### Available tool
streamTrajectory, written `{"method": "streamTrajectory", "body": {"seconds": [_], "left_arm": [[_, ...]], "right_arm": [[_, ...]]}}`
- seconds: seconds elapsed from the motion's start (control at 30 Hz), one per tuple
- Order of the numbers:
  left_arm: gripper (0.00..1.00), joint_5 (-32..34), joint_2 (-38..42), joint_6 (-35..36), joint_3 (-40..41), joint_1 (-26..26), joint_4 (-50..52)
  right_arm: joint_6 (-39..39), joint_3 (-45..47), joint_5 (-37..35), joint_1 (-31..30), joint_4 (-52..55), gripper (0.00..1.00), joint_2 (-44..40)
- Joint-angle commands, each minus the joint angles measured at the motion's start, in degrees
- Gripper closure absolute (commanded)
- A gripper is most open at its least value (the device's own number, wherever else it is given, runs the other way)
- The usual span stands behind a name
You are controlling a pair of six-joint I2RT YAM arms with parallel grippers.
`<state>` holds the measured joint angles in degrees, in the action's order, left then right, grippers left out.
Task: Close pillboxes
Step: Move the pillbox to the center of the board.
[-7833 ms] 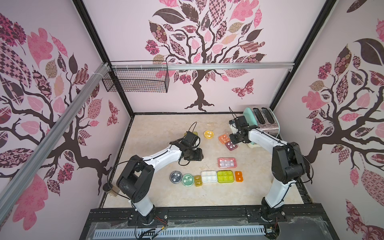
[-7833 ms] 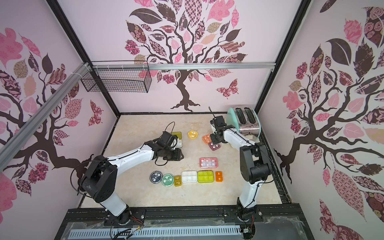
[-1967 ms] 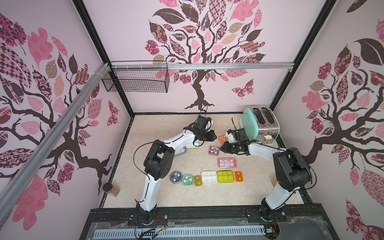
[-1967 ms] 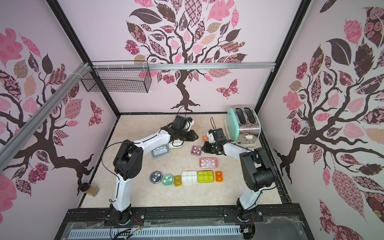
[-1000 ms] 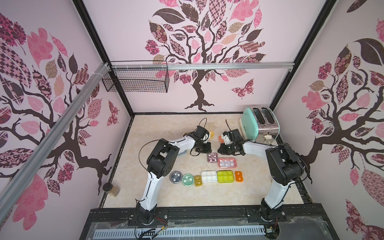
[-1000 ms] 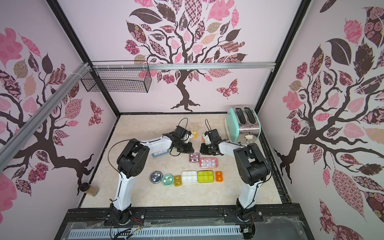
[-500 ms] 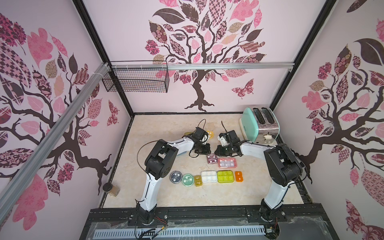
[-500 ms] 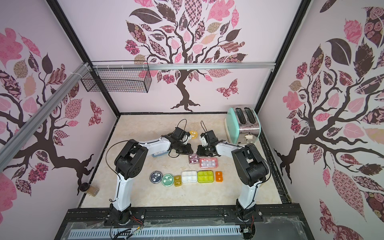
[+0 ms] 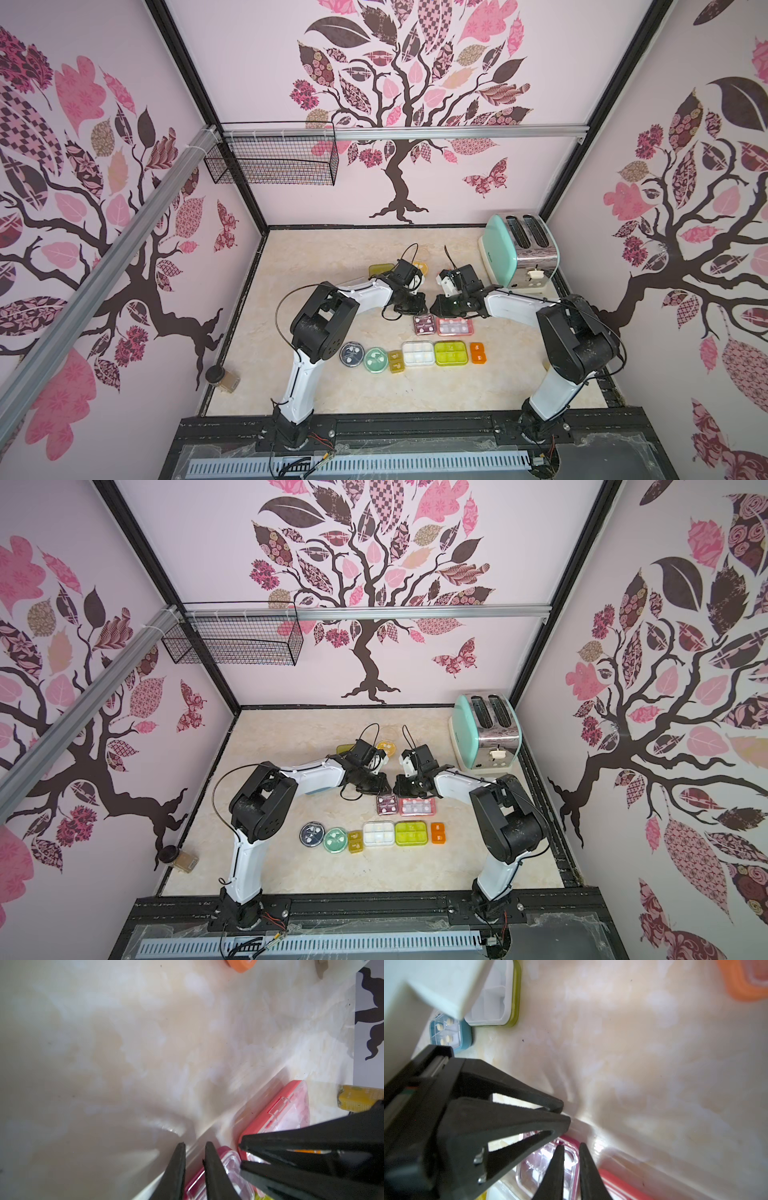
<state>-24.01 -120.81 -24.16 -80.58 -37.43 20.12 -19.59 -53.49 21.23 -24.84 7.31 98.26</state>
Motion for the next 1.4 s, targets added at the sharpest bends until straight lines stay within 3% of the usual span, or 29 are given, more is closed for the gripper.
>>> {"method": "streamTrajectory", "body": {"seconds": [0.0,0.1,0.27,0.47,0.73,0.83,1.0,1.07,1.23,1.37], "left_arm": [[0.78,1.22,3.66,0.21,0.68,0.29,2.42],[0.72,2.49,9.22,0.79,0.22,1.20,4.04],[0.63,12.28,21.40,2.72,0.64,2.85,11.02],[0.57,17.85,34.32,-0.28,9.58,10.45,13.77],[0.48,18.09,48.11,-7.26,25.19,20.34,14.54],[0.44,17.25,49.65,-10.07,29.95,23.68,11.76],[0.32,22.30,49.80,-10.77,32.62,24.36,9.94],[0.30,23.63,48.46,-10.49,32.89,25.37,9.50],[0.28,20.89,44.50,-12.15,34.55,27.23,3.64],[0.35,22.07,40.53,-11.30,33.21,28.25,3.21]], "right_arm": [[-0.36,-0.93,-1.28,-0.41,1.43,0.79,-2.65],[0.51,-2.07,-2.94,-0.39,3.22,0.74,-4.37],[0.44,-1.49,-3.08,-0.40,3.60,0.68,-7.22],[-0.19,-1.48,-1.99,-0.60,3.53,0.63,-9.25],[-0.93,0.07,-7.59,-2.49,4.09,0.41,-14.30],[-2.22,1.43,-7.17,-2.58,2.56,0.39,-15.91],[-1.39,1.93,-7.66,-2.58,4.76,0.17,-17.54],[-0.67,2.36,-7.69,-2.60,5.66,0.14,-17.85],[0.21,3.87,-6.41,-2.58,5.77,0.11,-17.31],[1.09,4.10,-5.04,-2.58,5.48,0.10,-15.86]]}}
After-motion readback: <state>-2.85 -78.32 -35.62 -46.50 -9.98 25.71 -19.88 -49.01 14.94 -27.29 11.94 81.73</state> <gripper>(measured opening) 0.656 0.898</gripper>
